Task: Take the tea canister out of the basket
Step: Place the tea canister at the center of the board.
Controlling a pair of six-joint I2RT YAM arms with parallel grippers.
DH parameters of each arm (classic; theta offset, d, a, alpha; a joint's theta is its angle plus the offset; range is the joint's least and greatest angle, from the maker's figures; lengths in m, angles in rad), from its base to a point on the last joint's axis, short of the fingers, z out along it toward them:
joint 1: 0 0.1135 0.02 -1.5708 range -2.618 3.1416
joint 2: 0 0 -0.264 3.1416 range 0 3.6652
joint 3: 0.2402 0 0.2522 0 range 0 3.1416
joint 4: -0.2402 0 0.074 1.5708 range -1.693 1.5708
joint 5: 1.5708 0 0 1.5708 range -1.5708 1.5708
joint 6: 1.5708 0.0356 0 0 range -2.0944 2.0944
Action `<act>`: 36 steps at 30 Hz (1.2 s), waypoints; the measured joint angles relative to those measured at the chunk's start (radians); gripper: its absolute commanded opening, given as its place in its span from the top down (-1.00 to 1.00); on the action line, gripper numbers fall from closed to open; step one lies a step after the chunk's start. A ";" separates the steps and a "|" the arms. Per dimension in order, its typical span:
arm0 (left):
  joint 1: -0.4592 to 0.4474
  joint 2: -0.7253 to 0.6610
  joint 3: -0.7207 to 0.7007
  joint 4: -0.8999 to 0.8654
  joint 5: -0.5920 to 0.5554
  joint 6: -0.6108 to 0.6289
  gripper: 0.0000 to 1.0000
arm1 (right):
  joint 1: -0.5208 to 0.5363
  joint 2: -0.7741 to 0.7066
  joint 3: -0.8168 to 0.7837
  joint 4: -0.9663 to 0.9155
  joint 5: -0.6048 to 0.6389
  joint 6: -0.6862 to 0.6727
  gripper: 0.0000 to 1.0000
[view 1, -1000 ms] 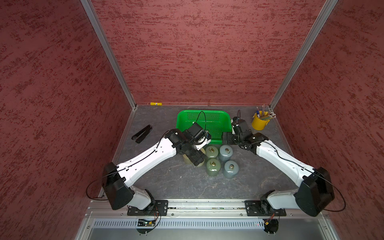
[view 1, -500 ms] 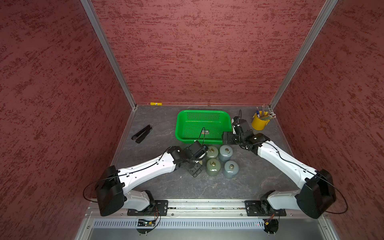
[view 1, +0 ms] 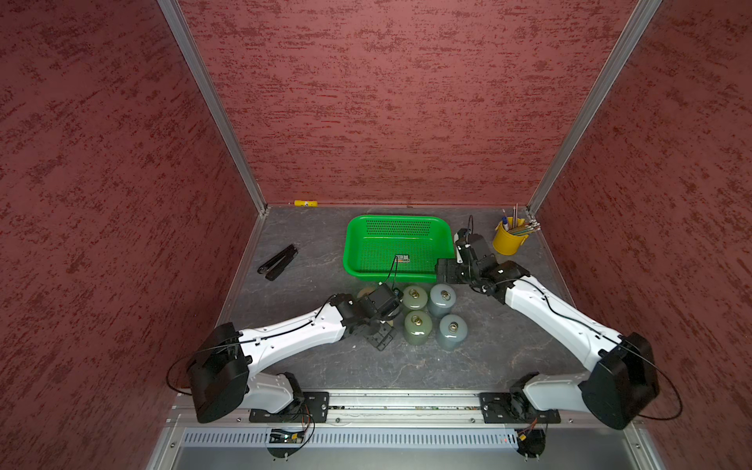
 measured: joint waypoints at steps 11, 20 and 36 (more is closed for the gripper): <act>0.009 0.037 -0.027 0.078 0.008 -0.013 0.21 | 0.000 0.000 0.000 -0.003 0.000 0.000 -0.97; 0.010 0.050 -0.027 0.100 0.010 -0.013 -0.76 | 0.000 0.000 0.000 -0.004 0.000 0.000 -0.98; 0.008 0.065 0.000 0.123 0.031 -0.011 -0.99 | 0.000 0.000 0.000 -0.004 0.002 0.000 -0.97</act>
